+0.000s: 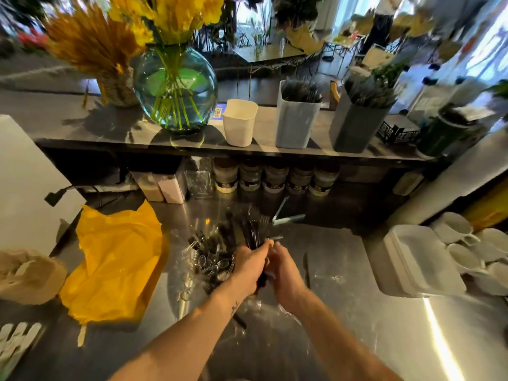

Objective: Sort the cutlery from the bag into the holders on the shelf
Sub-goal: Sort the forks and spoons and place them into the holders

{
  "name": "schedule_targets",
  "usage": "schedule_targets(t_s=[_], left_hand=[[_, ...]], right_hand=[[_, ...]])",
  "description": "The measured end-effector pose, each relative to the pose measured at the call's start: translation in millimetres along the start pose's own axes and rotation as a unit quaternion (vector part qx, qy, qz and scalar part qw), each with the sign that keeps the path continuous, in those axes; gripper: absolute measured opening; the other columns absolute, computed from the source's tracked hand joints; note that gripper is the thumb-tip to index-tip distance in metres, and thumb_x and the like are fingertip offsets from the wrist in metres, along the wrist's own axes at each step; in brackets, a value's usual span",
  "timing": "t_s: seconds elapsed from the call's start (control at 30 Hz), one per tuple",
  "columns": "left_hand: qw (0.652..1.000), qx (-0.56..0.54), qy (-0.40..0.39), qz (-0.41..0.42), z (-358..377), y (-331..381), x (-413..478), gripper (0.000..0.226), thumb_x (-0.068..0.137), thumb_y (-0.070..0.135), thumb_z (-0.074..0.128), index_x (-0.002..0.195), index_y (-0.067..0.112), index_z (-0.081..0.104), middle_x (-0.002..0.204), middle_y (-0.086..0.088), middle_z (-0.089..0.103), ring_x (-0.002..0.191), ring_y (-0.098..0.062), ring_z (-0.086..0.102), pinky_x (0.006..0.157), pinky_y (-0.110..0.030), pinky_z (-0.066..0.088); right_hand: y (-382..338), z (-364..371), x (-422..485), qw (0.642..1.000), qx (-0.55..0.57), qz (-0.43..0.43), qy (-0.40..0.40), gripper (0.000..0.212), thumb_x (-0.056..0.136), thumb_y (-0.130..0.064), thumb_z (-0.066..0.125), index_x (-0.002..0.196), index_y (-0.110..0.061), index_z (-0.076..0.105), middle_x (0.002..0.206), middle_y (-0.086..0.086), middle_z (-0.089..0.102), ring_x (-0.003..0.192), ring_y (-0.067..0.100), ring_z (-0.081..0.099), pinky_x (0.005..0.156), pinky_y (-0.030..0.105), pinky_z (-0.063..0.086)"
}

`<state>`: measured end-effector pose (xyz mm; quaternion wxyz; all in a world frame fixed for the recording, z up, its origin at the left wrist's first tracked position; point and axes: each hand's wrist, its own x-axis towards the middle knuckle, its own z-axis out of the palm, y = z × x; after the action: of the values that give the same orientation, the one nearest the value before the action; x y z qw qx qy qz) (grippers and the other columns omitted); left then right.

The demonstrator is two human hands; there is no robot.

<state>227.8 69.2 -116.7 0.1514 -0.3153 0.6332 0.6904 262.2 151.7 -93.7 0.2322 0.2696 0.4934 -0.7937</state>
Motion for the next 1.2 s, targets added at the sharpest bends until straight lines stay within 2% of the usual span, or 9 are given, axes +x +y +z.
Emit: schedule_targets(t_s=[0.07, 0.2, 0.37, 0.53, 0.67, 0.77, 0.87, 1.03, 1.2], left_hand=[[0.999, 0.017, -0.038, 0.003, 7, 7, -2, 0.037, 0.082, 0.034, 0.082, 0.109, 0.014, 0.066, 0.085, -0.009, 0.075, 0.078, -0.025, 0.073, 0.067, -0.041, 0.063], [0.989, 0.064, -0.125, 0.054, 30, 19, -7, 0.033, 0.097, 0.017, 0.065, 0.129, 0.018, 0.059, 0.094, -0.001, 0.071, 0.070, -0.008, 0.063, 0.053, -0.020, 0.047], [0.950, 0.213, -0.165, 0.156, 51, 46, -14, 0.052, 0.097, 0.022, 0.066, 0.129, 0.034, 0.027, 0.093, -0.001, 0.063, 0.069, -0.007, 0.058, 0.046, -0.011, 0.043], [0.934, 0.231, -0.196, 0.189, 77, 77, -17, 0.038, 0.100, 0.004, 0.057, 0.130, 0.008, 0.035, 0.087, -0.011, 0.057, 0.056, -0.010, 0.053, 0.045, -0.016, 0.044], [0.928, 0.205, -0.228, 0.210, 93, 104, -15, 0.072, 0.079, 0.032, 0.072, 0.140, 0.015, 0.038, 0.110, -0.009, 0.065, 0.087, -0.012, 0.069, 0.077, -0.030, 0.061], [0.915, 0.236, -0.203, 0.256, 102, 129, -9, 0.066, 0.082, 0.013, 0.075, 0.133, 0.023, 0.034, 0.116, -0.006, 0.061, 0.103, -0.017, 0.065, 0.087, -0.036, 0.060], [0.904, 0.246, -0.184, 0.298, 107, 166, -9, 0.071, 0.083, 0.005, 0.076, 0.129, 0.028, 0.027, 0.122, -0.005, 0.056, 0.104, -0.017, 0.061, 0.074, -0.019, 0.055], [0.888, 0.273, -0.172, 0.327, 102, 218, 1, 0.083, 0.074, 0.035, 0.089, 0.136, 0.026, 0.034, 0.127, 0.000, 0.056, 0.113, -0.013, 0.056, 0.099, -0.027, 0.049], [0.905, 0.218, -0.152, 0.332, 90, 265, 22, 0.052, 0.090, 0.029, 0.074, 0.131, 0.026, 0.042, 0.118, -0.001, 0.057, 0.108, -0.015, 0.056, 0.087, -0.028, 0.048]], right_hand=[[-28, -11, 2, 0.995, -0.080, -0.061, 0.013, 0.042, 0.103, -0.039, 0.046, 0.095, -0.009, 0.074, 0.084, 0.008, 0.077, 0.080, 0.019, 0.076, 0.067, 0.027, 0.054], [-84, -26, 7, 0.952, -0.264, -0.152, 0.018, 0.045, 0.091, -0.049, 0.071, 0.117, -0.013, 0.070, 0.105, 0.006, 0.077, 0.102, 0.023, 0.073, 0.093, 0.039, 0.058], [-135, -27, -6, 0.920, -0.339, -0.197, -0.007, 0.032, 0.082, -0.033, 0.085, 0.108, -0.019, 0.071, 0.101, 0.001, 0.078, 0.096, 0.014, 0.074, 0.082, 0.027, 0.060], [-170, -24, -7, 0.880, -0.405, -0.245, 0.048, 0.027, 0.079, -0.032, 0.086, 0.092, -0.023, 0.064, 0.091, -0.002, 0.072, 0.084, 0.012, 0.070, 0.064, 0.020, 0.055], [-196, -22, -3, 0.832, -0.451, -0.312, 0.080, 0.020, 0.078, -0.035, 0.085, 0.077, -0.022, 0.069, 0.074, -0.004, 0.071, 0.074, 0.010, 0.069, 0.059, 0.022, 0.055], [-219, -19, -1, 0.804, -0.454, -0.369, 0.104, 0.021, 0.078, -0.032, 0.083, 0.071, -0.027, 0.064, 0.071, -0.009, 0.067, 0.069, 0.005, 0.065, 0.057, 0.020, 0.048], [-248, -10, 7, 0.807, -0.406, -0.414, 0.111, 0.009, 0.079, -0.023, 0.079, 0.085, -0.022, 0.073, 0.080, -0.006, 0.074, 0.076, 0.007, 0.070, 0.063, 0.018, 0.051], [-302, -2, 13, 0.801, -0.334, -0.477, 0.138, 0.017, 0.075, -0.025, 0.075, 0.085, -0.013, 0.070, 0.078, 0.006, 0.074, 0.071, 0.012, 0.070, 0.062, 0.029, 0.057], [-357, 6, 29, 0.782, -0.310, -0.500, 0.203, 0.025, 0.078, -0.035, 0.077, 0.090, -0.016, 0.068, 0.079, -0.001, 0.071, 0.071, 0.008, 0.068, 0.058, 0.021, 0.053]])
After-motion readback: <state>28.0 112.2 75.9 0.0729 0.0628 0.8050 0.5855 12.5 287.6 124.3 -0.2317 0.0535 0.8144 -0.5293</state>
